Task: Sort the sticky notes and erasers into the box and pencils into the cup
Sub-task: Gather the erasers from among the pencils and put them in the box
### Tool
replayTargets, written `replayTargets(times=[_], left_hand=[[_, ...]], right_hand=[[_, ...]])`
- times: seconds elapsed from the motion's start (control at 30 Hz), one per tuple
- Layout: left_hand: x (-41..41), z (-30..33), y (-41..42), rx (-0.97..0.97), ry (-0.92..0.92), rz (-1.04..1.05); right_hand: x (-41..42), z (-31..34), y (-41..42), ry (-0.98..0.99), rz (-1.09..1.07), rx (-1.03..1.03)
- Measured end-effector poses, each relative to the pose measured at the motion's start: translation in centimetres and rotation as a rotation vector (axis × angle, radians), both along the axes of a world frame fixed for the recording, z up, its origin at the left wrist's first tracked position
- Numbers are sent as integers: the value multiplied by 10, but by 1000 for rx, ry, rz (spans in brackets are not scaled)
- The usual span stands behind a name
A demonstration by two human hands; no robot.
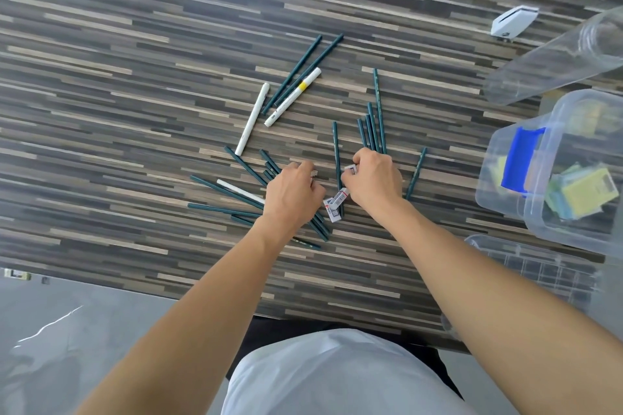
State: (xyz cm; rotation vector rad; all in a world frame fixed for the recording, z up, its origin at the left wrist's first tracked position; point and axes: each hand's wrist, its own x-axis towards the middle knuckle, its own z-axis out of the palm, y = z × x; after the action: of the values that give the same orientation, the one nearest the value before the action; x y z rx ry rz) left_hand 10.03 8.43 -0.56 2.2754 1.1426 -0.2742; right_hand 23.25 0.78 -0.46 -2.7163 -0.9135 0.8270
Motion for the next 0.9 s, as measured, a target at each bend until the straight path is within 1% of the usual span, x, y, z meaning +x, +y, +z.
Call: replayTargets(times=[0.17,0.3,0.43,0.6,0.77,0.9], left_hand=[[-1,0,-4,-66,-70,20],[-5,-1,-10,-95,-100,10],[-9,4,-17,-130,-145,15],[-14,12,-24,-148,-201,21],[-19,15,-32,-201,-166,53],[-25,15,-39,-99,-106,99]], right_hand=[[2,5,-6,33,-23,64],[5,11,-14,112,-27,118],[4,19,-23,116,-59,145],[0,26,-34,169,-122,156],[-9,26,-40,183,-156,124],[-13,25,-41,185,-219,102]])
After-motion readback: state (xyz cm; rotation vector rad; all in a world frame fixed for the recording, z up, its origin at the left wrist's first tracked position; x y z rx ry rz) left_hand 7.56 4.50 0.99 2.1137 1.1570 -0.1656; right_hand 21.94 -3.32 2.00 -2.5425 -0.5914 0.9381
